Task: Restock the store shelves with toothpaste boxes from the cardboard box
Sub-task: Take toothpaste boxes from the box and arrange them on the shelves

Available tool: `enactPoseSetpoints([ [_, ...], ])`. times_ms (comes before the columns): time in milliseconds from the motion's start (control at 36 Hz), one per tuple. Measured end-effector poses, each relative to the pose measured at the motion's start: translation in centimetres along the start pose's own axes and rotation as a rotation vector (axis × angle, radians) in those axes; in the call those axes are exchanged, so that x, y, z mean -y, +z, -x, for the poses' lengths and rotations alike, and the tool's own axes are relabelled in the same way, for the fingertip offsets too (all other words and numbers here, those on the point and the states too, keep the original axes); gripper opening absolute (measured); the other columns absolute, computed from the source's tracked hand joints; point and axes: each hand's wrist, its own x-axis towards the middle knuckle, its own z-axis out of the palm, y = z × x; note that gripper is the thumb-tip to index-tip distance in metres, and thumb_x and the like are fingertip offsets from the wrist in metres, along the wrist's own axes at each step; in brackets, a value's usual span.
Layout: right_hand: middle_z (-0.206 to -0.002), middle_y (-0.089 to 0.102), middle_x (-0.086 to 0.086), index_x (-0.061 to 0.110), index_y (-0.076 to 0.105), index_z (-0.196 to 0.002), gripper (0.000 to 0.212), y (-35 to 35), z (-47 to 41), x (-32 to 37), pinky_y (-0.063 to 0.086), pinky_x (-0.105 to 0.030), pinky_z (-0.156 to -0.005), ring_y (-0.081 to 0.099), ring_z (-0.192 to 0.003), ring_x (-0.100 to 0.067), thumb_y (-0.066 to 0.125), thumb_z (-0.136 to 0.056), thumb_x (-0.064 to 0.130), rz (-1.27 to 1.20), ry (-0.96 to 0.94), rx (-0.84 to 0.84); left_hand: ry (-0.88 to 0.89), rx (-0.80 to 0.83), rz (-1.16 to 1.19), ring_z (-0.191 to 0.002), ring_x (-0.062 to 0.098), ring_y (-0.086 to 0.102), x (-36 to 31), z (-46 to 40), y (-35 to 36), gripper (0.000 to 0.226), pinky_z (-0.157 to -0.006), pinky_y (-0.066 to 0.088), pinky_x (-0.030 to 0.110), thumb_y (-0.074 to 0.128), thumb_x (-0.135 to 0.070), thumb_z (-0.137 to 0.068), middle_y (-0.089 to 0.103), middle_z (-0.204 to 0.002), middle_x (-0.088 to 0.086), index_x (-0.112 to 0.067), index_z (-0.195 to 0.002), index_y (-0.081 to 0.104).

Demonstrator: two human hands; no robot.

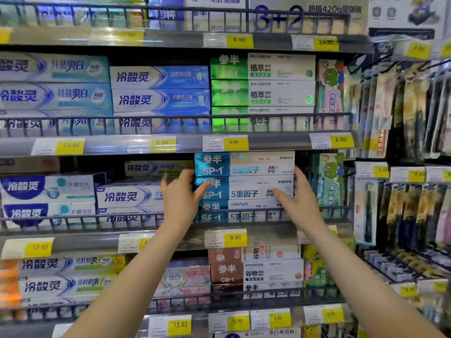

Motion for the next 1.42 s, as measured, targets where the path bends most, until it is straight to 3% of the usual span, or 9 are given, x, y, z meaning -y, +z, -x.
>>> enactPoseSetpoints([
  [361,-0.134,0.049,0.004,0.025,0.031,-0.139,0.066,-0.1,0.4,0.2,0.038,-0.040,-0.107,0.047,-0.122,-0.012,0.066,-0.083,0.019,0.023,0.054,0.026,0.030,0.017,-0.098,-0.097,0.026,0.064,0.4,-0.1,0.4,0.049,-0.113,0.014,0.044,0.058,-0.051,-0.083,0.071,-0.097,0.008,-0.006,-0.104,0.057],
  [444,-0.143,0.034,0.007,0.019,0.022,-0.146,0.075,-0.1,0.7,0.5,0.023,-0.025,-0.110,0.033,-0.130,-0.009,0.065,-0.085,0.021,0.132,0.051,-0.009,0.050,0.066,-0.139,-0.105,0.024,0.061,0.5,-0.2,0.0,0.060,-0.114,0.009,0.045,0.054,-0.058,-0.081,0.069,-0.105,0.007,-0.009,-0.114,0.056],
  [528,-0.153,0.018,-0.003,0.013,0.018,-0.147,0.078,0.6,1.6,1.1,0.011,-0.021,-0.110,0.016,-0.140,-0.014,0.065,-0.086,0.023,0.241,-0.016,-0.154,0.080,0.082,-0.215,-0.113,0.025,0.055,1.0,-0.1,-1.3,0.074,-0.114,0.008,0.046,0.046,-0.067,-0.079,0.065,-0.114,0.008,-0.011,-0.127,0.050],
  [639,-0.146,0.030,-0.009,0.009,0.034,-0.139,0.063,3.1,3.2,2.2,0.012,-0.024,-0.109,0.022,-0.134,-0.016,0.062,-0.085,0.024,0.355,-0.199,-0.236,0.191,0.009,-0.277,-0.111,0.028,0.054,4.3,0.0,-4.7,0.075,-0.112,0.017,0.050,0.036,-0.067,-0.080,0.064,-0.110,0.008,-0.009,-0.124,0.054],
  [778,-0.143,0.038,-0.001,0.015,0.039,-0.138,0.056,8.5,4.4,5.1,0.005,-0.014,-0.107,0.027,-0.130,-0.013,0.048,-0.085,0.031,0.470,-0.347,-0.003,0.314,0.024,-0.315,-0.106,0.033,0.056,9.7,-0.8,-7.7,0.057,-0.103,0.036,0.050,0.035,-0.049,-0.093,0.061,-0.113,0.013,-0.004,-0.118,0.058],
  [944,-0.150,0.029,0.003,0.017,0.036,-0.141,0.054,15.6,4.7,8.0,0.004,-0.023,-0.111,0.021,-0.136,-0.013,0.046,-0.089,0.028,0.580,-0.446,0.232,0.546,0.130,-0.353,-0.095,0.030,0.062,11.5,-1.3,-8.7,0.046,-0.093,0.038,0.037,0.036,-0.034,-0.088,0.065,-0.107,0.012,-0.005,-0.112,0.062],
  [1167,-0.147,0.035,-0.002,0.012,0.042,-0.137,0.054,20.3,4.9,9.6,0.019,-0.032,-0.112,0.025,-0.135,-0.016,0.048,-0.085,0.028,0.575,-0.398,0.172,0.601,0.136,-0.198,-0.111,0.026,0.048,14.9,-1.3,-11.0,0.048,-0.102,0.035,0.041,0.046,-0.032,-0.090,0.058,-0.121,0.013,-0.004,-0.129,0.051],
  [1306,-0.146,0.037,-0.004,0.012,0.042,-0.137,0.054,24.2,4.8,11.7,0.017,-0.034,-0.114,0.027,-0.136,-0.019,0.044,-0.086,0.030,0.531,-0.411,0.194,0.563,0.053,-0.205,-0.106,0.024,0.047,20.0,-2.1,-15.7,0.043,-0.099,0.032,0.034,0.049,-0.030,-0.088,0.060,-0.115,0.014,-0.002,-0.120,0.056],
  [1417,-0.149,0.032,-0.002,0.017,0.035,-0.142,0.060,27.3,3.9,13.3,0.008,-0.031,-0.114,0.024,-0.138,-0.022,0.039,-0.087,0.041,0.544,-0.366,0.257,0.464,0.000,-0.315,-0.109,0.026,0.048,23.3,-3.9,-18.9,0.056,-0.102,0.035,0.043,0.047,-0.048,-0.089,0.059,-0.115,0.015,-0.002,-0.119,0.056],
])
